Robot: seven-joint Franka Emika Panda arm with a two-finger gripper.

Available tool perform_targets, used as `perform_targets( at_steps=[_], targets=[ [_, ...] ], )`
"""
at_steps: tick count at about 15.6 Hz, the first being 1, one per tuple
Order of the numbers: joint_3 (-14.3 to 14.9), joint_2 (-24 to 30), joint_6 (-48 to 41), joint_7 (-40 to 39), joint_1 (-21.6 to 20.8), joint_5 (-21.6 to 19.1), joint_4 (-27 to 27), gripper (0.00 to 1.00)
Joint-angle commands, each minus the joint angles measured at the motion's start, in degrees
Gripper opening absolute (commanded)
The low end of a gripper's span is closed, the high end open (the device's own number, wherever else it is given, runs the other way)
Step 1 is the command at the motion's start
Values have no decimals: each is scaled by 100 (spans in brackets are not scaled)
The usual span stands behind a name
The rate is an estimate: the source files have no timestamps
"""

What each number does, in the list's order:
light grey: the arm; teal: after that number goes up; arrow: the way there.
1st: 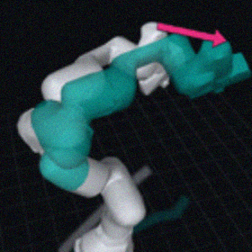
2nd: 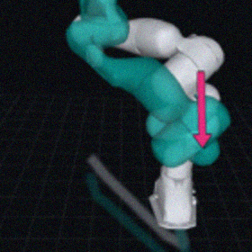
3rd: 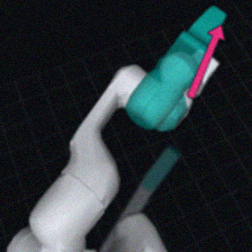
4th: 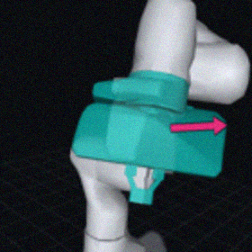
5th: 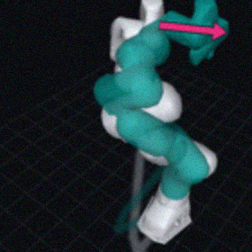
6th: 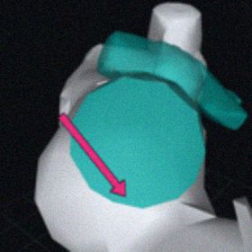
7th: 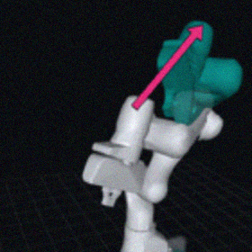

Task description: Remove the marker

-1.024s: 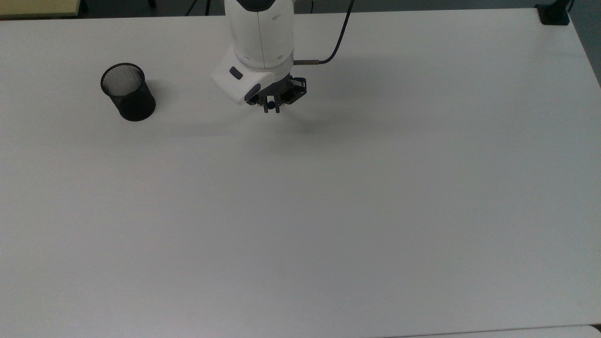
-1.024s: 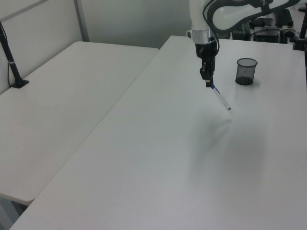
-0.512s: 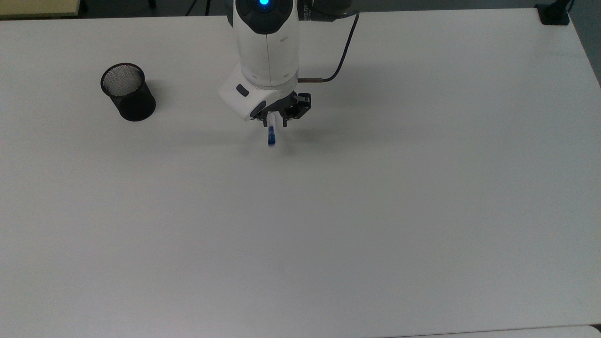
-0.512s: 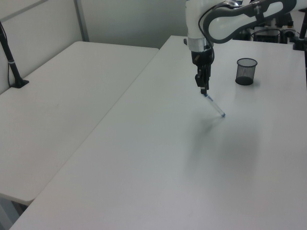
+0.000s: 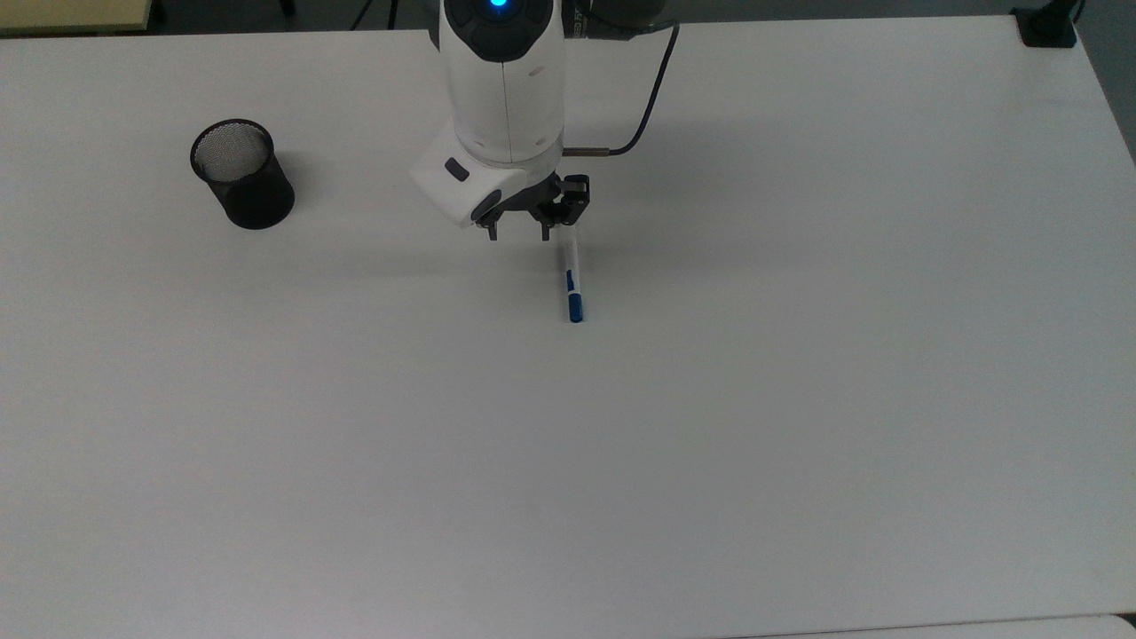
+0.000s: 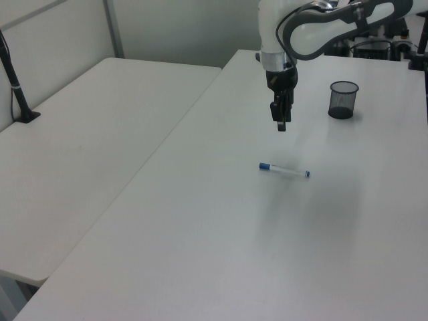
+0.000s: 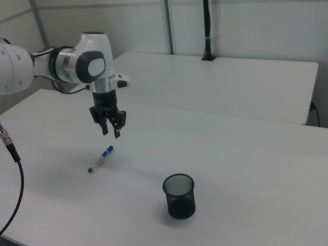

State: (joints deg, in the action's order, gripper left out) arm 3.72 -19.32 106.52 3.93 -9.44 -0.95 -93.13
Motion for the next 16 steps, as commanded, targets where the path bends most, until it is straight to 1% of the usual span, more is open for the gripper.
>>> perform_targets(
  at_steps=[1,2,4,7,11,12,14,16],
  targets=[
    [129,455,-69,275,-49,77,-74,77],
    [146,552,-227,258,-32,77,-65,89],
    [146,780,-404,196,73,86,-74,99],
    [146,956,-632,109,153,77,-65,100],
    [146,1018,-659,91,153,59,-65,100],
    [146,1114,-694,82,170,59,-74,100],
    [146,1272,-816,82,337,59,-65,100],
    [146,1387,-939,117,408,59,-56,100]
  ],
)
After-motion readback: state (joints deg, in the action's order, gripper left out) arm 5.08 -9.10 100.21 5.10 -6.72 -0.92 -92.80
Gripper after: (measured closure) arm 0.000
